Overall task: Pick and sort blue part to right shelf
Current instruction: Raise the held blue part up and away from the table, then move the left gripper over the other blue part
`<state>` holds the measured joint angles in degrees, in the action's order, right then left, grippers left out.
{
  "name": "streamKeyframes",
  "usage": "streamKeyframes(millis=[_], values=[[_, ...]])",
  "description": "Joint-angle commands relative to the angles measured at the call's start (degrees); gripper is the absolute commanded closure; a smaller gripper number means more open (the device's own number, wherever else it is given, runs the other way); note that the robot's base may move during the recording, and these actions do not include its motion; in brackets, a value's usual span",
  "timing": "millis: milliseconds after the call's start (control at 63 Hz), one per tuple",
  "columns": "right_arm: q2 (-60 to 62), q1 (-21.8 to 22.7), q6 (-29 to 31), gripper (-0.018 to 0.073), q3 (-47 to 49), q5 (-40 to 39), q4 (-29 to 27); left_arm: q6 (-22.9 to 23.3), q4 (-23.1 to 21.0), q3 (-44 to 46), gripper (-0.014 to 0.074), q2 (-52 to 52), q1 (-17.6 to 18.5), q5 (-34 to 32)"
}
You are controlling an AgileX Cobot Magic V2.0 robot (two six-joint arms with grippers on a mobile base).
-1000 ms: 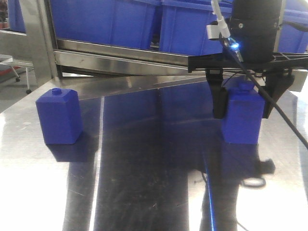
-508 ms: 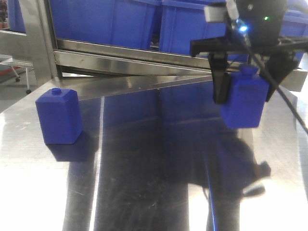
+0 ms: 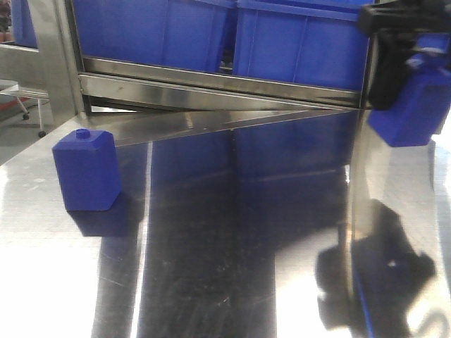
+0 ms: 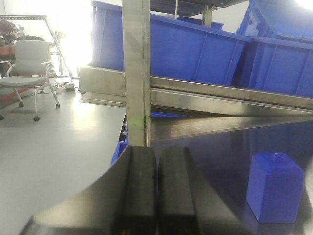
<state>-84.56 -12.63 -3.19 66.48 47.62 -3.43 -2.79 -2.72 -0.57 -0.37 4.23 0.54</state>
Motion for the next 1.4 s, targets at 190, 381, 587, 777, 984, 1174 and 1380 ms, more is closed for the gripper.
streamKeyframes(millis=[190,381,587,777,984,1174,1380], values=[[14.08,8.04,1.05,0.0278,-9.47,-15.07,-0.81,0.66,-0.02,-1.18,0.0473,-1.08,0.29,-4.81],[23.53,10.27,1.05,0.0278,-18.27,-26.57,-0.79,0.66,-0.02,-1.18,0.0473,-1.08,0.29,-4.81],[35.22,10.27,1.05,0.0278,-26.36,-36.56,-0.67,0.66,-0.02,-1.18,0.0473,-1.08,0.29,-4.81],[46.65,10.27,1.05,0.0278,-33.12,-39.12,0.43,0.66,-0.02,-1.18,0.0473,-1.08,0.29,-4.81],[57.33,10.27,1.05,0.0278,-37.74,-38.89,0.5,0.66,-0.02,-1.18,0.0473,-1.08,0.29,-4.81],[63.16,10.27,1.05,0.0278,-38.02,-38.06,0.5,0.66,-0.02,-1.18,0.0473,-1.08,0.29,-4.81],[64.13,10.27,1.05,0.0278,-38.02,-38.06,0.5,0.66,-0.02,-1.18,0.0473,-1.08,0.29,-4.81]])
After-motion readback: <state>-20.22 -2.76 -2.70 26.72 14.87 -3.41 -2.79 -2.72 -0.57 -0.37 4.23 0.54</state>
